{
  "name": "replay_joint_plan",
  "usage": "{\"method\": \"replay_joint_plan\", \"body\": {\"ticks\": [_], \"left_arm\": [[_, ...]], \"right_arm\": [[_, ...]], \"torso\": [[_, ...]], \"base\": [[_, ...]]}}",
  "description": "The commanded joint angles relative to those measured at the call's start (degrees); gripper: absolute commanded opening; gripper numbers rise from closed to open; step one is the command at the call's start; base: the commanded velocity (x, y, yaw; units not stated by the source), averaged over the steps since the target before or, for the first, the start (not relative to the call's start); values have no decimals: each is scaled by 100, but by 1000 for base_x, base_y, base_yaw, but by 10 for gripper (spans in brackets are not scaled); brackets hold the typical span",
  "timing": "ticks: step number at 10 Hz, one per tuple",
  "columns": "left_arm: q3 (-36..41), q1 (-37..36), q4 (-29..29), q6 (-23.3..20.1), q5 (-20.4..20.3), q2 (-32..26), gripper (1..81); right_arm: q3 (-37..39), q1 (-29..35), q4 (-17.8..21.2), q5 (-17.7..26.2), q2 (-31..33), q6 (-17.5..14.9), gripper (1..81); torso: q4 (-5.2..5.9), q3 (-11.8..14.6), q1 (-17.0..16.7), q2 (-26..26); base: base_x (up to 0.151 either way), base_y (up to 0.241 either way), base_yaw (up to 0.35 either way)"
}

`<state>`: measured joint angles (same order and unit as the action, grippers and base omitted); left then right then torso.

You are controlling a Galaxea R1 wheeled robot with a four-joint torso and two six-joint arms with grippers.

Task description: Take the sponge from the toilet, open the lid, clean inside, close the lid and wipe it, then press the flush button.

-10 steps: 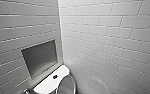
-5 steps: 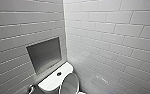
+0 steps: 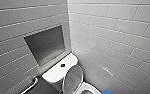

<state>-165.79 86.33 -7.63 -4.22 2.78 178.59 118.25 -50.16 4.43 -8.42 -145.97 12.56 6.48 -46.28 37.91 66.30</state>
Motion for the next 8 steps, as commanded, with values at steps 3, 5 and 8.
{"method": "replay_joint_plan", "body": {"ticks": [3,5,8], "left_arm": [[12,-15,69,0,425,19,811],[12,-15,69,0,416,28,811],[73,-24,69,0,381,28,811]], "right_arm": [[-251,1038,15,350,39,45,10],[-233,1153,-12,377,-84,45,10],[-84,1608,-12,728,-242,45,10]], "torso": [[397,-854,0,-2],[550,-1234,2,-7],[448,-1091,7,-11]], "base": [[0,0,0],[0,0,0],[0,0,0]]}}
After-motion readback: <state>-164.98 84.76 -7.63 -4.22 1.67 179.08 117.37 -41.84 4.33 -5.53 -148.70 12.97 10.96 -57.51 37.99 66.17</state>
